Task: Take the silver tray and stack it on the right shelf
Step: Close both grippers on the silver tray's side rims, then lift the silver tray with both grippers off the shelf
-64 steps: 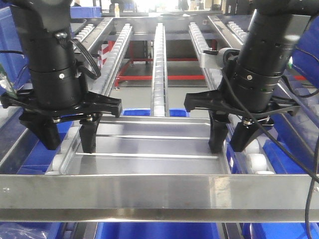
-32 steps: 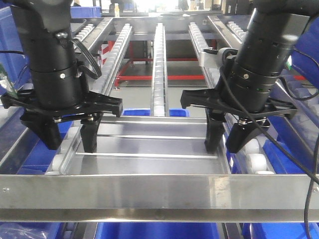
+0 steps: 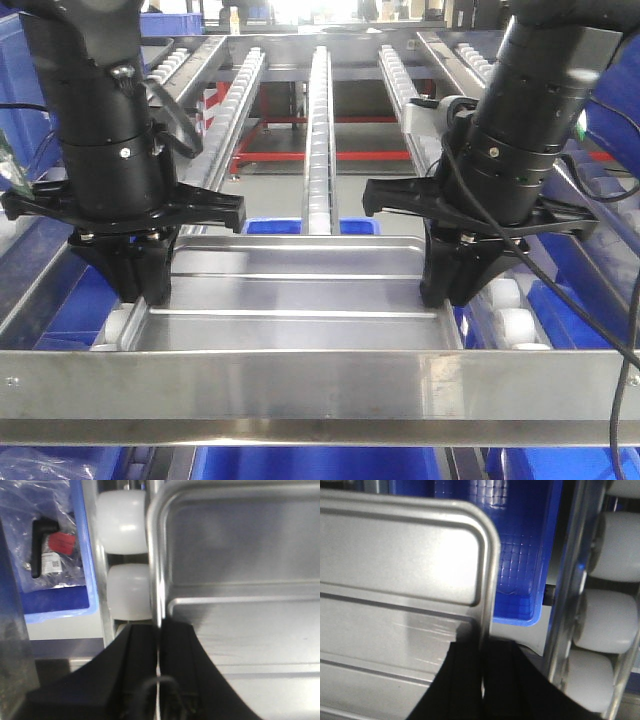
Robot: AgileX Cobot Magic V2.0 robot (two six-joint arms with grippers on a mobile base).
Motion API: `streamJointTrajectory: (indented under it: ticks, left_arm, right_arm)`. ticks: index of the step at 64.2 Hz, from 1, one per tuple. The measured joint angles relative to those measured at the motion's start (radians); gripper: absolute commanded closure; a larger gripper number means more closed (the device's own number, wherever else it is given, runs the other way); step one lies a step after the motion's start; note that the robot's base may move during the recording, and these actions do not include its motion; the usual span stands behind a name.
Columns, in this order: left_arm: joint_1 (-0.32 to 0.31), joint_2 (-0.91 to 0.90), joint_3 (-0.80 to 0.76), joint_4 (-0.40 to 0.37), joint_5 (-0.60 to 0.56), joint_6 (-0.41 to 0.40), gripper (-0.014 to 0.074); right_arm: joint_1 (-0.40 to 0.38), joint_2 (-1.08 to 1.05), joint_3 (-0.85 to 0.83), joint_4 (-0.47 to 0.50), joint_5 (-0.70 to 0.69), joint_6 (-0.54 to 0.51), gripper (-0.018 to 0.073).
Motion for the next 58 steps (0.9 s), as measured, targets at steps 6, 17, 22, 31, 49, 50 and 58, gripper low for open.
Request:
streamJointTrajectory:
  ticks: [6, 17, 22, 31, 49, 50, 58]
  left_arm:
    - [0.000, 0.000, -0.002, 0.000, -0.002, -0.004, 0.0689]
    - [0.000, 0.000, -0.004, 0.004, 0.001, -0.006, 0.0689]
    - [0.000, -0.013, -0.004, 0.004, 0.008, -0.007, 0.0689]
    - [0.000, -0.072, -0.015, 0.004, 0.018, -0.007, 0.0689]
    - [-0.032, -0.236, -0.063, 0.021, 0.072, -0.005, 0.0689]
    - [-0.035, -0.243, -0.063, 0.023, 0.074, -0.005, 0.0689]
    - [-0.076, -0.298, -0.065, 0.034, 0.078, -0.033, 0.0689]
  right_arm:
    - [0.000, 0.000, 0.000, 0.000, 0.000, 0.002, 0.0503]
    - [0.000, -0.012, 0.000, -0.012, 0.002, 0.004, 0.0503]
    - [0.000, -0.033, 0.000, -0.025, 0.014, 0.006, 0.0503]
    - [0.000, -0.094, 0.000, -0.063, 0.029, 0.017, 0.0503]
    - [0.000, -0.273, 0.000, -0.173, 0.061, 0.101, 0.0503]
    - [0.000, -0.282, 0.000, -0.173, 0.066, 0.103, 0.0503]
    - [0.001, -0.367, 0.000, -0.220, 0.115, 0.119, 0.0503]
